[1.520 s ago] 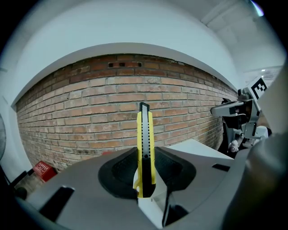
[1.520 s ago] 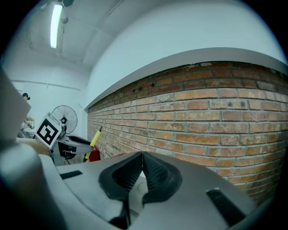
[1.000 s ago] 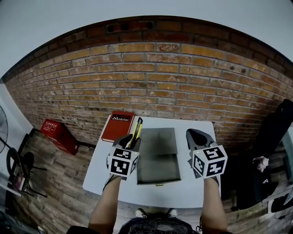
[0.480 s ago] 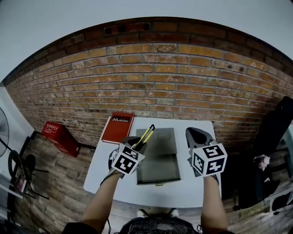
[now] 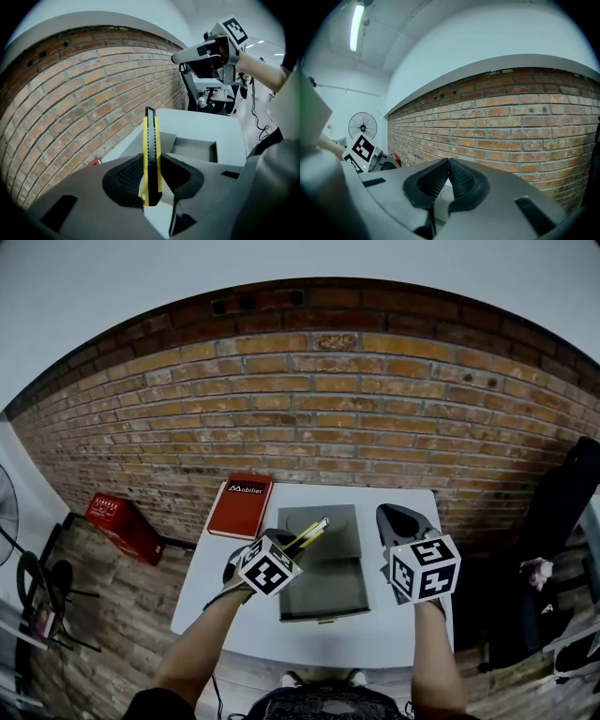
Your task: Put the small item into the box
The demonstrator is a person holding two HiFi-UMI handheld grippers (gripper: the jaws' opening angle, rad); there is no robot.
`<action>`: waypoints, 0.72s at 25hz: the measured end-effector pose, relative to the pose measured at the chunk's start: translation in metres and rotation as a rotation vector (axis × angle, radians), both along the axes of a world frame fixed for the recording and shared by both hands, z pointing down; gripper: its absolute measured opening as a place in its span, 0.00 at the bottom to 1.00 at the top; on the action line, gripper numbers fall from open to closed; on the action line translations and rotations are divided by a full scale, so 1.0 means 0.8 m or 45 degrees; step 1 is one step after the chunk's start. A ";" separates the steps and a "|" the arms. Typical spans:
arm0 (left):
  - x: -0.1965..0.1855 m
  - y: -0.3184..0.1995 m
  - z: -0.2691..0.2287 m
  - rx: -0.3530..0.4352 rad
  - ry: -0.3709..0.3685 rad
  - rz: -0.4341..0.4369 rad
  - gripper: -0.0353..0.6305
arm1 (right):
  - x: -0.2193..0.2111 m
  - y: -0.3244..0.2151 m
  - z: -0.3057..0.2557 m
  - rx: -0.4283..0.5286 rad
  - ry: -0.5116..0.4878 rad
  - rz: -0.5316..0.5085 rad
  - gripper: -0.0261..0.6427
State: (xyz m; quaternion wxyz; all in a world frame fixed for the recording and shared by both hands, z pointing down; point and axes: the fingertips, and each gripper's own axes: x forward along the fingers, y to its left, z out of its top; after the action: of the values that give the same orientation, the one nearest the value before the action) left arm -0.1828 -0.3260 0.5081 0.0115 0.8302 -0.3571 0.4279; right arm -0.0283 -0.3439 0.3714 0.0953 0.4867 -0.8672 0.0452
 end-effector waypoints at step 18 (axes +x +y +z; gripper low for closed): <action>0.044 0.013 0.073 -0.259 -0.173 0.250 0.25 | 0.009 0.003 0.013 -0.026 0.021 0.012 0.07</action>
State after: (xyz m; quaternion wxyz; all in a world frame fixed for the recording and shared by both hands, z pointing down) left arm -0.1479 -0.3154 0.5661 0.0294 0.8249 -0.2291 0.5160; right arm -0.0211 -0.3416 0.3815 0.1070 0.4900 -0.8637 0.0504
